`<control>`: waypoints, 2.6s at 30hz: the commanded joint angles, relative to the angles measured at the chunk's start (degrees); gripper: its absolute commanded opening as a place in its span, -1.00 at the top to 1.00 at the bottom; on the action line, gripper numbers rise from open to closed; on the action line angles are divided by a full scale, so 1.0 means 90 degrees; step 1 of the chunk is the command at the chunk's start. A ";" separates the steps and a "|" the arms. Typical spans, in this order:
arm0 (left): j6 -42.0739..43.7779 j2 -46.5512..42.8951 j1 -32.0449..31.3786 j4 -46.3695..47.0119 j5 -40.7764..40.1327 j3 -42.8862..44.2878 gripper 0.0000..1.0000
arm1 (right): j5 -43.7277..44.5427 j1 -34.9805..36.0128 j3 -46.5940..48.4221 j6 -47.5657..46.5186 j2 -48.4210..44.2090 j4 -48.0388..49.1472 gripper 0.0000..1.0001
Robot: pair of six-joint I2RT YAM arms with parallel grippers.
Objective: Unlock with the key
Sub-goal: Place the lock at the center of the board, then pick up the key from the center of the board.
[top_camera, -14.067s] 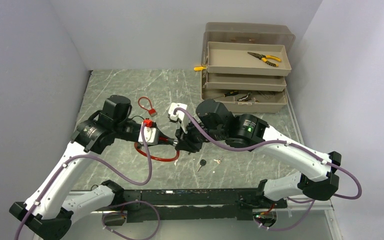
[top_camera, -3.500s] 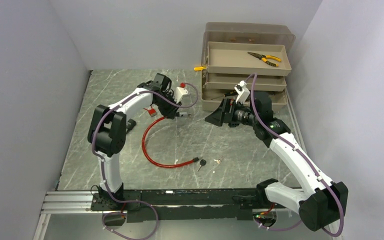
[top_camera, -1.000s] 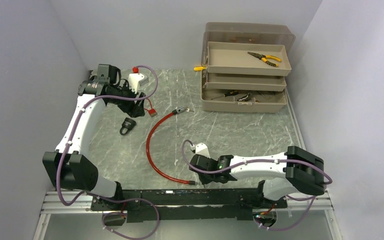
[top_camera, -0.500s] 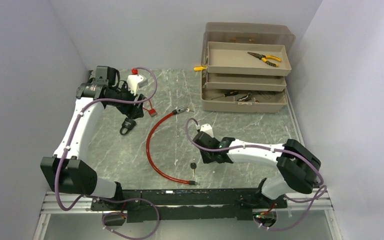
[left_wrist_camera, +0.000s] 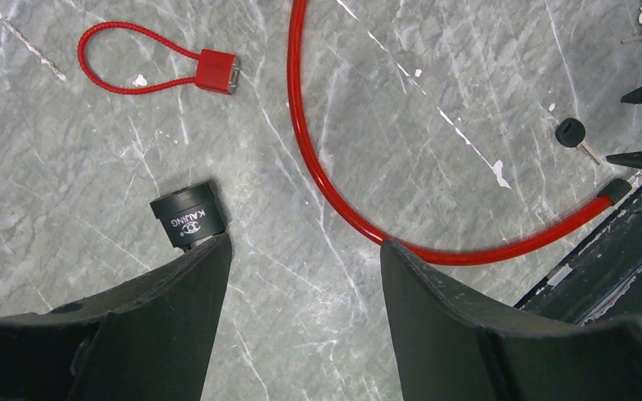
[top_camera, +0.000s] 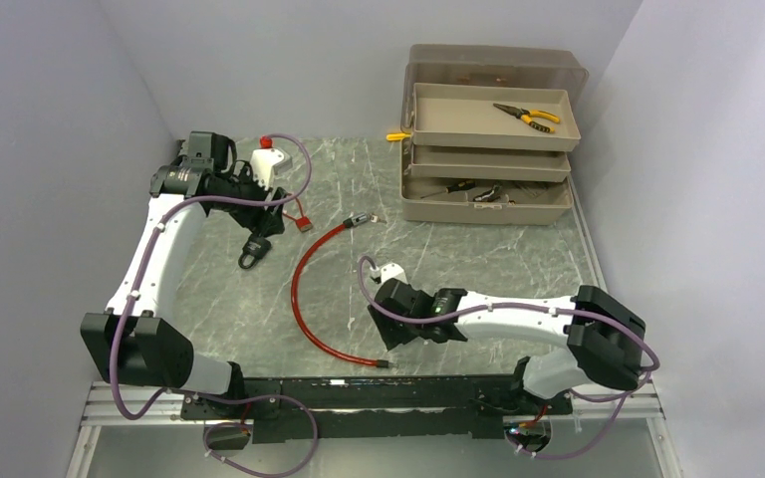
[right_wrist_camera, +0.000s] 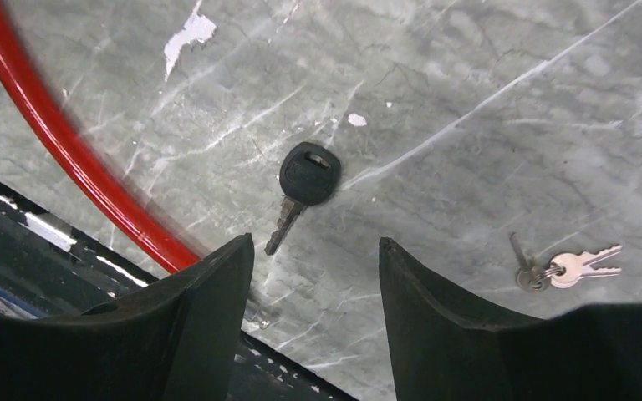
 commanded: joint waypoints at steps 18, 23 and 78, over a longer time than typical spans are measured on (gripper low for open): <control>0.0165 -0.0216 0.0077 0.0059 -0.0042 0.0175 -0.43 | 0.0014 -0.0014 0.0085 -0.0094 0.1157 0.0544 0.40; 0.0194 -0.0244 0.0098 0.0066 -0.0064 0.0170 -0.43 | 0.0190 -0.0268 0.0253 -0.0319 0.1260 0.0555 0.62; 0.0118 -0.0330 0.0123 -0.0375 0.0052 0.0275 -0.99 | -0.0487 -0.2729 -0.1194 0.1337 -0.0500 0.0245 0.63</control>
